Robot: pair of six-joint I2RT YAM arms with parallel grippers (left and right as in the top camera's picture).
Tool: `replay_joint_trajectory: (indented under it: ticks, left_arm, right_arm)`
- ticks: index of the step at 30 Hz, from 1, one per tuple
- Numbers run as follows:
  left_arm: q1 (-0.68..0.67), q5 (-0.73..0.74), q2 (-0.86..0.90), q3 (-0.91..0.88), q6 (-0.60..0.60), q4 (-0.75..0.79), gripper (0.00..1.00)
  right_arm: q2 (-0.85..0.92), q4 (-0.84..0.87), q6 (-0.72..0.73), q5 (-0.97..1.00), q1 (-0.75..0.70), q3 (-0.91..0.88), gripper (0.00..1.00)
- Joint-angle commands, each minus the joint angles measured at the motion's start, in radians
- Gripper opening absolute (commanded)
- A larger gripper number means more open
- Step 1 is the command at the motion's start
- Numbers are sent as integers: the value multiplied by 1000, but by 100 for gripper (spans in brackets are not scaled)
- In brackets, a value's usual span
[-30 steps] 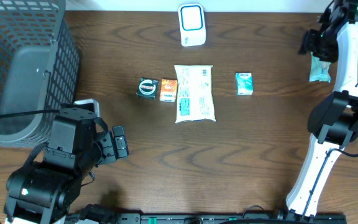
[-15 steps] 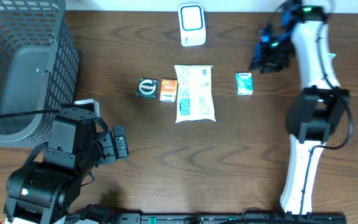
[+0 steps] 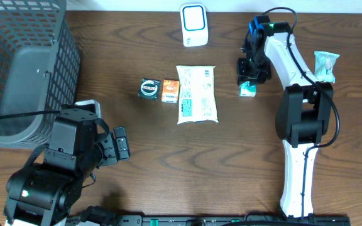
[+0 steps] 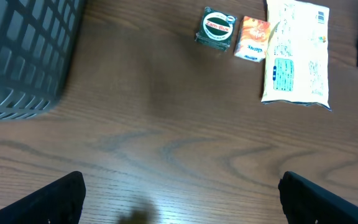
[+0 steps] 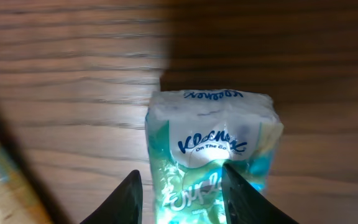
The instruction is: Scan the item barcode
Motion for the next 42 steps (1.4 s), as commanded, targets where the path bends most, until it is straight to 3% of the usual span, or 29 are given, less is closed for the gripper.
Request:
replay_joint_trajectory:
  ticks: [1,8,9,11,12,15,25,32,42]
  left_arm:
    - [2,-2,-3,-1,2,0,97]
    - [2,-2,-3,-1,2,0,98]
    - [2,-2,-3,-1,2,0,98]
    - [2,-2,-3,-1,2,0,98]
    - [2,-2,-3,-1,2,0,98]
    - [2,-2,-3,-1,2,0,98]
    - [2,-2,-3,-1,2,0,98]
    - [2,-2,-3,-1,2,1,98]
    - [2,-2,-3,-1,2,0,97]
  right_arm:
    - [-8,-16,38,145,3,-16,37]
    - [-8,-35,34,301,16,-37,37]
    - [-8,-34,34,303,18,-43,32]
    - [-8,-28,34,290,18,-54,4]
    - [-8,-27,34,267,18,-55,1]
    - [-8,-26,6,153,15,-46,1]
    - [-8,-156,-387,-734,-35,45,1]
    - [-8,-248,-620,-783,-71,-1,1]
    - [-8,-146,-614,-764,-87,-132,1]
